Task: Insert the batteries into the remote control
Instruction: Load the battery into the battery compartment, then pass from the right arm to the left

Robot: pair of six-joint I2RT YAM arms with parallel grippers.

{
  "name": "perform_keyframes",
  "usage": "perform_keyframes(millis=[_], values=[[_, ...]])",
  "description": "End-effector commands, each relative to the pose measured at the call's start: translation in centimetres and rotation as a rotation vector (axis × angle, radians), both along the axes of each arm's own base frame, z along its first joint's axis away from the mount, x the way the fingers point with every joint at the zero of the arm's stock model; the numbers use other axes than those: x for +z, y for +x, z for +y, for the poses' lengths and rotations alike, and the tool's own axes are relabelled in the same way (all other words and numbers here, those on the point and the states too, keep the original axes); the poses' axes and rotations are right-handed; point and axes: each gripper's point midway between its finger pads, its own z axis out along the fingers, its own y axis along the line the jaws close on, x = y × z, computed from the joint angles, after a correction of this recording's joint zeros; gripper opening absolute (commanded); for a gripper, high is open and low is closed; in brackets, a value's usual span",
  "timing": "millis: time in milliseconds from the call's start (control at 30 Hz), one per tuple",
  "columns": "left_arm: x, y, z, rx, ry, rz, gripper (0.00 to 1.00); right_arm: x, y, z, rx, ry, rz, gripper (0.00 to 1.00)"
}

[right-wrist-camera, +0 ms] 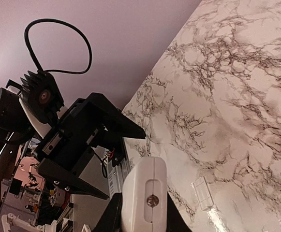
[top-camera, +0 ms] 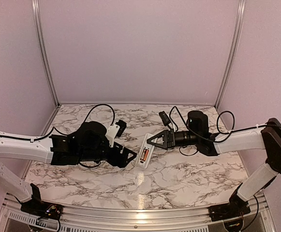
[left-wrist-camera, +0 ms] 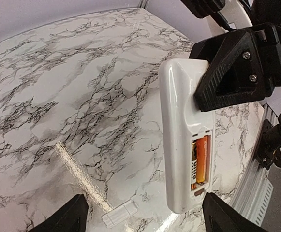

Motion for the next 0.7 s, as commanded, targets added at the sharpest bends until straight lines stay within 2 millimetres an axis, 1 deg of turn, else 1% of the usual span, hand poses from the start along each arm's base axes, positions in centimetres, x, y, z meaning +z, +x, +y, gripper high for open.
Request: perform_keyframes(millis=[0, 67, 167, 267, 333, 400, 433, 533, 667], values=[[-0.1, 0.0, -0.1, -0.019, 0.051, -0.034, 0.85, -2.1, 0.8, -1.2, -0.057, -0.045, 0.042, 0.0], [-0.1, -0.2, -1.1, -0.023, 0.052, -0.044, 0.86, -2.5, 1.1, -1.2, -0.082, -0.046, 0.068, 0.0], [-0.7, -0.2, -2.6, -0.025, 0.106, -0.063, 0.94, -3.1, 1.7, -1.4, -0.125, -0.059, 0.09, 0.0], [-1.3, -0.1, -4.1, -0.032, 0.129, -0.065, 0.97, -3.5, 1.9, -1.6, -0.151, -0.064, 0.11, 0.01], [-1.8, 0.4, -4.8, -0.018, 0.15, -0.061, 0.98, -3.6, 2.0, -1.6, -0.157, -0.057, 0.122, 0.02], [-2.8, 1.1, -5.1, 0.009, 0.197, -0.055, 0.98, -3.7, 1.9, -1.6, -0.159, -0.045, 0.134, 0.02], [-2.6, 1.4, -5.3, 0.02, 0.2, -0.06, 0.98, -3.6, 1.9, -1.6, -0.16, -0.039, 0.138, 0.02], [-3.6, 1.8, -6.1, 0.023, 0.237, -0.048, 0.97, -3.4, 1.8, -1.7, -0.164, -0.026, 0.142, 0.03], [-4.9, 2.2, -6.9, 0.018, 0.279, -0.029, 0.92, -3.1, 1.8, -1.8, -0.172, -0.019, 0.139, 0.04]])
